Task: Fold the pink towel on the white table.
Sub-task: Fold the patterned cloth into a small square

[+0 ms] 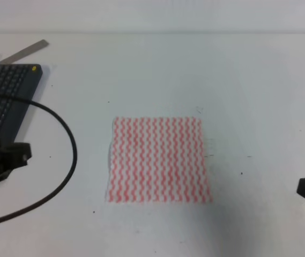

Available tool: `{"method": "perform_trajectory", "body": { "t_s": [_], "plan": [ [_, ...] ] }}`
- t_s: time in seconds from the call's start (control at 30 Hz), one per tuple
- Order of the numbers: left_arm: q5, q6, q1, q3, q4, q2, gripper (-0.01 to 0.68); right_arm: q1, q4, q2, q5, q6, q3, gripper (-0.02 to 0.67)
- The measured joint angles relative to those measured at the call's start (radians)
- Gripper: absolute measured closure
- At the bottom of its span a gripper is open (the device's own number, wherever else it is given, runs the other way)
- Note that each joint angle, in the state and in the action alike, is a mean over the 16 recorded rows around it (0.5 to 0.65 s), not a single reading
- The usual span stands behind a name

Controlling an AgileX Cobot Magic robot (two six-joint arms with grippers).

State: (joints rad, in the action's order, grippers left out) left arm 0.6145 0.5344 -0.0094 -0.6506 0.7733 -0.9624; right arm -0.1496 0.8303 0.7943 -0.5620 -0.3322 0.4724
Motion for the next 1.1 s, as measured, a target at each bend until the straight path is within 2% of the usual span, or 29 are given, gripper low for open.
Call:
{"method": "perform_trajectory", "body": {
  "t_s": [0.1,0.23,0.47,0.6,0.77,1.1],
  "plan": [
    [-0.021,0.074,-0.042,-0.002,0.072,-0.044,0.675,-0.006,0.060,0.057,-0.019,-0.061,0.025,0.668],
    [-0.080,0.126,-0.133,-0.002,0.128,-0.098,0.675,-0.048,0.151,0.139,-0.035,-0.145,0.072,0.668],
    [-0.207,0.133,-0.315,-0.002,0.166,-0.189,0.675,-0.185,0.276,0.272,0.014,-0.254,0.160,0.668],
    [-0.256,0.124,-0.385,-0.002,0.174,-0.231,0.675,-0.266,0.299,0.335,0.067,-0.265,0.195,0.667],
    [-0.277,0.115,-0.412,-0.002,0.184,-0.266,0.675,-0.323,0.298,0.401,0.122,-0.249,0.213,0.659],
    [-0.292,0.124,-0.412,-0.002,0.185,-0.281,0.675,-0.329,0.230,0.525,0.116,-0.145,0.214,0.520]
  ]
}}
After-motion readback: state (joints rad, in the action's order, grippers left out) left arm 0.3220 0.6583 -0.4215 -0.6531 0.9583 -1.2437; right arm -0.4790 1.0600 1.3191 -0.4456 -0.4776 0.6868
